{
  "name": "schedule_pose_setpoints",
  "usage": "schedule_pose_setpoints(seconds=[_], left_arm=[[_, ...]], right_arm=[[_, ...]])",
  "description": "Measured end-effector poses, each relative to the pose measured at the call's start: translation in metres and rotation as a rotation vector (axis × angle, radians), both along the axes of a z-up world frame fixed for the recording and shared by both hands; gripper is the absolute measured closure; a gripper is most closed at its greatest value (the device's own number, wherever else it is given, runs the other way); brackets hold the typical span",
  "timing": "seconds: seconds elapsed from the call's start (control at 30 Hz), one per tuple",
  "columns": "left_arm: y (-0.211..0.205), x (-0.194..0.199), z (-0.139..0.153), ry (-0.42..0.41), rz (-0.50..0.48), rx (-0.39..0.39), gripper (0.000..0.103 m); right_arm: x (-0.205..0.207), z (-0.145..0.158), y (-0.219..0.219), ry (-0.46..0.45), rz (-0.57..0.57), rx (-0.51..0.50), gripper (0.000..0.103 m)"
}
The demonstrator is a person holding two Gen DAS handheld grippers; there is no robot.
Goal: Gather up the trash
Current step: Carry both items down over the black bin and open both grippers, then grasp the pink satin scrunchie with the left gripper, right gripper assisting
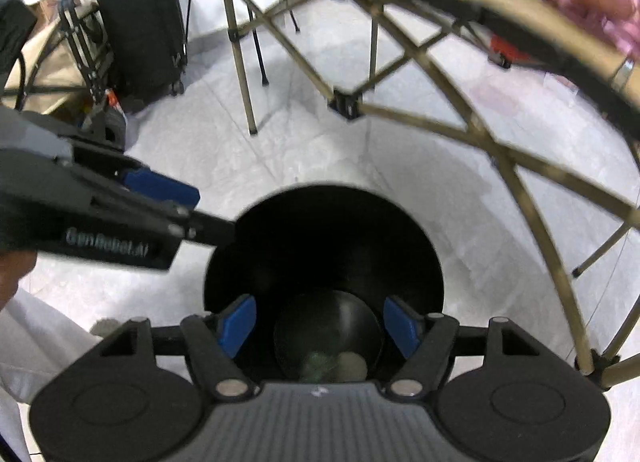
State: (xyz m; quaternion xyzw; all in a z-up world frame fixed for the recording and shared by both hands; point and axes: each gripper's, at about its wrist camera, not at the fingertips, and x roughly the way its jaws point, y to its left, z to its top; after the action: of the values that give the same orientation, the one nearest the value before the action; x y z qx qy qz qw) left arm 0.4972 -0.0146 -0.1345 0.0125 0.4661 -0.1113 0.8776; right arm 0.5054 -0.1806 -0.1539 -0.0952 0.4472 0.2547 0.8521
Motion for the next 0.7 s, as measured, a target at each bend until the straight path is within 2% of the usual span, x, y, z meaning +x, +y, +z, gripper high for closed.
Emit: schedule_pose_setpoints(seconds=[0.07, 0.13, 0.23, 0.27, 0.33, 0.37, 0.4, 0.47, 0.57, 0.67, 0.7], left_arm=[[0.008, -0.009, 0.027, -0.142, 0.027, 0.016, 0.038], [0.015, -0.023, 0.054, -0.301, 0.031, 0.02, 0.033], [0.022, -0.042, 0.081, -0.494, 0.065, -0.04, 0.02], [0.021, -0.046, 0.087, -0.558, 0.101, -0.053, 0.013], [0.015, -0.05, 0.093, -0.654, 0.158, -0.045, 0.013], [0.008, -0.05, 0.095, -0.686, 0.159, -0.03, 0.012], [0.001, -0.047, 0.097, -0.715, 0.159, -0.017, 0.011], [-0.017, -0.036, 0.099, -0.749, 0.146, -0.002, 0.01], [-0.038, -0.011, 0.105, -0.763, 0.128, -0.005, 0.009], [-0.053, 0.016, 0.108, -0.779, 0.177, -0.014, 0.009], [-0.057, 0.024, 0.107, -0.769, 0.194, -0.028, 0.009]], right_arm=[[-0.012, 0.021, 0.0, -0.071, 0.019, 0.031, 0.033], [-0.027, 0.045, -0.002, -0.162, 0.04, 0.067, 0.033], [-0.05, 0.083, -0.014, -0.338, 0.022, 0.158, 0.033], [-0.056, 0.093, -0.02, -0.421, -0.021, 0.177, 0.032], [-0.064, 0.111, -0.037, -0.621, -0.157, 0.203, 0.024], [-0.063, 0.116, -0.044, -0.686, -0.22, 0.201, 0.019], [-0.057, 0.121, -0.051, -0.725, -0.281, 0.19, 0.018], [-0.033, 0.129, -0.067, -0.728, -0.402, 0.17, 0.018], [0.014, 0.135, -0.086, -0.657, -0.468, 0.25, 0.023], [0.051, 0.127, -0.094, -0.597, -0.493, 0.329, 0.043], [0.063, 0.122, -0.096, -0.559, -0.484, 0.354, 0.059]])
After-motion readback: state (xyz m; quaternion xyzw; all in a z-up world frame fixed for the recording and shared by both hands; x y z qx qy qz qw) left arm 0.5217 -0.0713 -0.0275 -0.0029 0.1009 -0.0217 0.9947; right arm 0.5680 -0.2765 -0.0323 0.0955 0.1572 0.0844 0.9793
